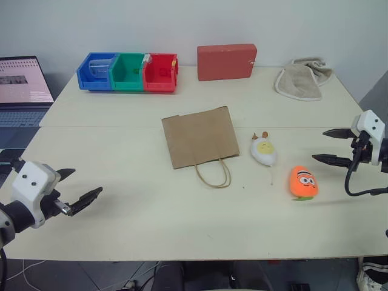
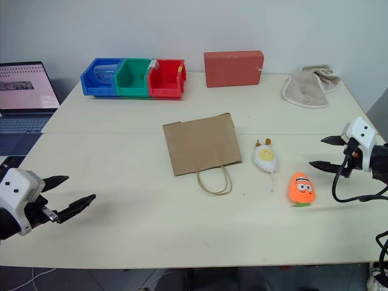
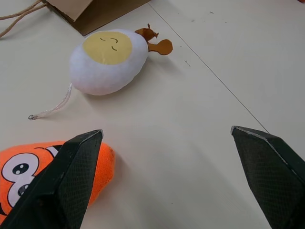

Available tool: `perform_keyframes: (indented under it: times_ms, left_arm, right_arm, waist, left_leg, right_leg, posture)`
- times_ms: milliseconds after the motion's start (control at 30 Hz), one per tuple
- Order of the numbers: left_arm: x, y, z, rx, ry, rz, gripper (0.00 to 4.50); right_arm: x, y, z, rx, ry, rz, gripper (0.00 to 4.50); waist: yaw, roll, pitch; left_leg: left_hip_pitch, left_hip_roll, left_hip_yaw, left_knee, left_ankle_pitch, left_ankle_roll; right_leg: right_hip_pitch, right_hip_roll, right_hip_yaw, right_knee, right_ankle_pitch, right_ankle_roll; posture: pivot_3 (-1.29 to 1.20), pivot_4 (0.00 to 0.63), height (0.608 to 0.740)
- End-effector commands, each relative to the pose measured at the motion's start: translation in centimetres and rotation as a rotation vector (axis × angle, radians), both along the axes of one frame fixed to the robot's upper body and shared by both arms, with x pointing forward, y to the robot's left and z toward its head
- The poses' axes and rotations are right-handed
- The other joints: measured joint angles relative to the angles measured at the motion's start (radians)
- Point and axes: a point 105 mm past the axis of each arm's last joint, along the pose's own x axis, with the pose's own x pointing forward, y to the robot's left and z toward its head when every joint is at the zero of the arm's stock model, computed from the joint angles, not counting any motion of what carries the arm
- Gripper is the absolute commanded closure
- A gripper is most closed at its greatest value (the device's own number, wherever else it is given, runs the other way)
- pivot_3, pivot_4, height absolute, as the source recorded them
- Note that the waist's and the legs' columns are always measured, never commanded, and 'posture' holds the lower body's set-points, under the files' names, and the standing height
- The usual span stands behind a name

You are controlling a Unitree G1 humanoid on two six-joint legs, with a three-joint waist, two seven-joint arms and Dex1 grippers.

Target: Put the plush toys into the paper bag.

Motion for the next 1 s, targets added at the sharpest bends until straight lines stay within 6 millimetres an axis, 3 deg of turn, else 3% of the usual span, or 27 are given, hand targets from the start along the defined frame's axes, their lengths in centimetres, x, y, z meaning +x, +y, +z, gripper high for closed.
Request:
perform_keyframes:
  times_ms: [33, 500, 733, 1000]
  left_arm:
    - [-0.1, 0.0, 1.5, 0.005, -0.051, -0.008, 0.01]
    - [-0.3, -0.4, 2.1, -0.023, -0.109, -0.038, 0.01]
    - [-0.4, 0.4, 2.4, -0.05, -0.147, -0.005, 0.01]
    - [0.1, -2.3, 1.8, -0.019, -0.102, -0.153, 0.01]
  right_arm:
    - [-0.1, -0.1, 1.3, -0.019, -0.039, 0.011, 0.0]
    - [0.1, -0.3, 1.3, -0.013, -0.048, 0.001, 0.0]
    - [0.2, -0.1, 1.4, 0.011, -0.047, -0.006, 0.0]
    - [-0.3, -0.3, 2.1, -0.009, -0.052, 0.002, 0.0]
  waist:
    - [0.0, 0.0, 0.0]
    - [0.0, 0.0, 0.0]
    - [0.0, 0.0, 0.0]
    - [0.001, 0.0, 0.0]
  left_leg:
    - [0.0, 0.0, 0.0, 0.0, 0.0, 0.0]
    - [0.0, 0.0, 0.0, 0.0, 0.0, 0.0]
    - [0.0, 0.0, 0.0, 0.0, 0.0, 0.0]
    - [0.0, 0.0, 0.001, 0.0, 0.0, 0.0]
  right_leg:
    - [0.0, 0.0, 0.0, 0.0, 0.0, 0.0]
    - [0.0, 0.0, 0.0, 0.0, 0.0, 0.0]
    - [0.0, 0.0, 0.0, 0.0, 0.0, 0.0]
    - [0.0, 0.0, 0.001, 0.0, 0.0, 0.0]
  posture:
    - [0.0, 0.15, 0.74]
    - [0.0, 0.15, 0.74]
    - [0.0, 0.15, 0.74]
    - [0.0, 0.15, 0.74]
